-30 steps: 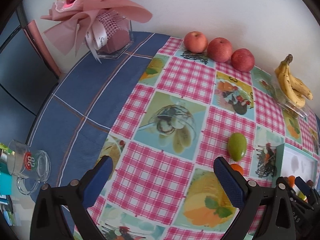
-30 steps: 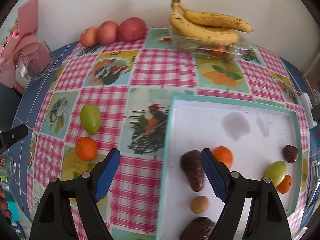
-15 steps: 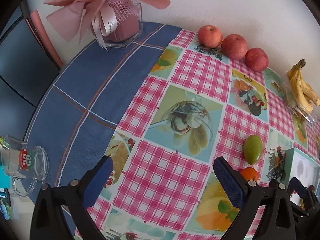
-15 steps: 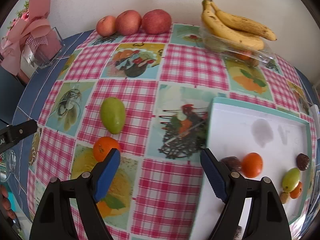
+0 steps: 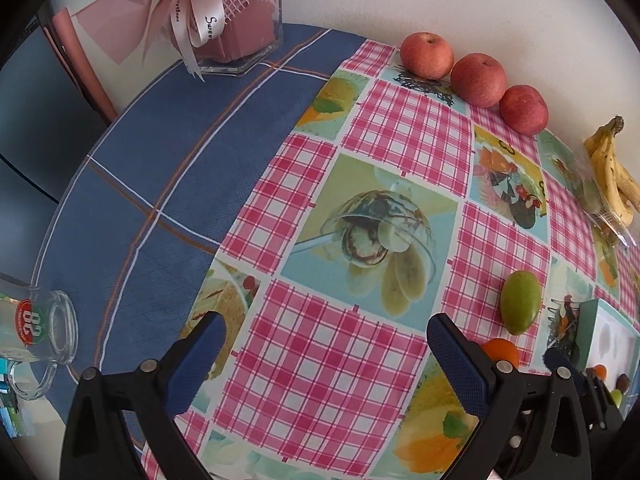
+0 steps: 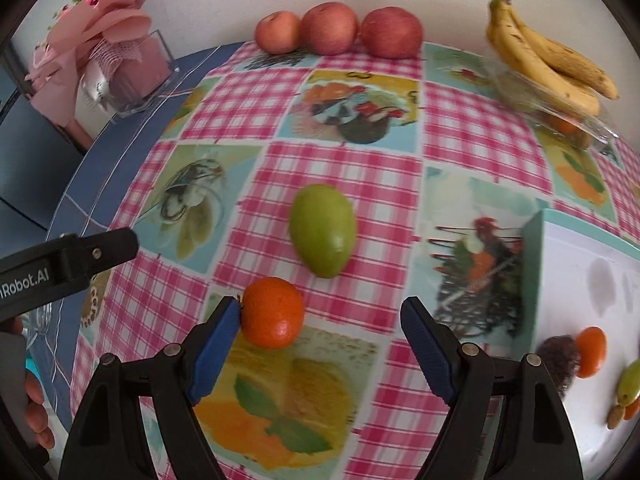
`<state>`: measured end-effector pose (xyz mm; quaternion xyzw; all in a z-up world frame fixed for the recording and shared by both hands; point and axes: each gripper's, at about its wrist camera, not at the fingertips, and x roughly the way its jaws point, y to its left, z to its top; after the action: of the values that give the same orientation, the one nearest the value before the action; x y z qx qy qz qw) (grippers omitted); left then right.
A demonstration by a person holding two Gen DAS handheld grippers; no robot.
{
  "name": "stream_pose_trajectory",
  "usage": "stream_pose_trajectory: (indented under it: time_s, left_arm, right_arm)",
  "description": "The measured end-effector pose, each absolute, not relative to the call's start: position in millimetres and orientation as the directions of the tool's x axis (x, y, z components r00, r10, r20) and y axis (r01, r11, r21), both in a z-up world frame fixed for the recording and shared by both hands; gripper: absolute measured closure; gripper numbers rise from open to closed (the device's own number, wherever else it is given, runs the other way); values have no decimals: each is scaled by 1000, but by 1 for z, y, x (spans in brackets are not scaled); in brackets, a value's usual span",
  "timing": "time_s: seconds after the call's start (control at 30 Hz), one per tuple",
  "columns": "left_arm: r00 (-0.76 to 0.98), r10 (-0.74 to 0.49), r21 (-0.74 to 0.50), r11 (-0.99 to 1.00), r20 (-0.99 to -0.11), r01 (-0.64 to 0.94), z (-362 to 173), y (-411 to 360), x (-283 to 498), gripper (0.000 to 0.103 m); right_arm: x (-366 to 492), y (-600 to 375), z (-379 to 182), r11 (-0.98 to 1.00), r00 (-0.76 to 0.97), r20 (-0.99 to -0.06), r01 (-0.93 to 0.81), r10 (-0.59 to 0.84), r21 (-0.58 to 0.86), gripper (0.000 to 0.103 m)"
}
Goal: Organize fruits
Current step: 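Grasp the orange with the right gripper while the left grasps the green fruit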
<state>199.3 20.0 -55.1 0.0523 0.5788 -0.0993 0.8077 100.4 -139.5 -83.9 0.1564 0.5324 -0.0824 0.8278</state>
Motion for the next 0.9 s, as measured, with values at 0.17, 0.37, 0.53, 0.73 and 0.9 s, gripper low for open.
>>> stream_pose_trajectory:
  time_s: [0.17, 0.37, 0.53, 0.73, 0.9]
  left_arm:
    - [304, -98, -30, 975, -948, 222, -59, 19, 200, 1]
    - [302, -96, -27, 974, -948, 225, -61, 17, 198, 1]
    - [299, -91, -20, 972, -950, 233, -62, 14, 197, 1]
    - [302, -105, -36, 974, -947, 225, -60, 10, 198, 1]
    - [306, -131, -58, 969, -943, 238, -58, 0, 197, 1]
  right_arm:
    - [106, -127, -85, 945, 432, -901, 271, 53, 185, 35]
    - [108, -118, -82, 945, 453, -886, 235, 103, 230, 62]
    - [109, -119, -81, 941, 459, -881, 232, 116, 245, 69]
    - [102, -130, -70, 937, 474, -873, 244, 110, 250, 69]
    - [90, -162, -53, 922, 498, -865, 303, 61, 240, 69]
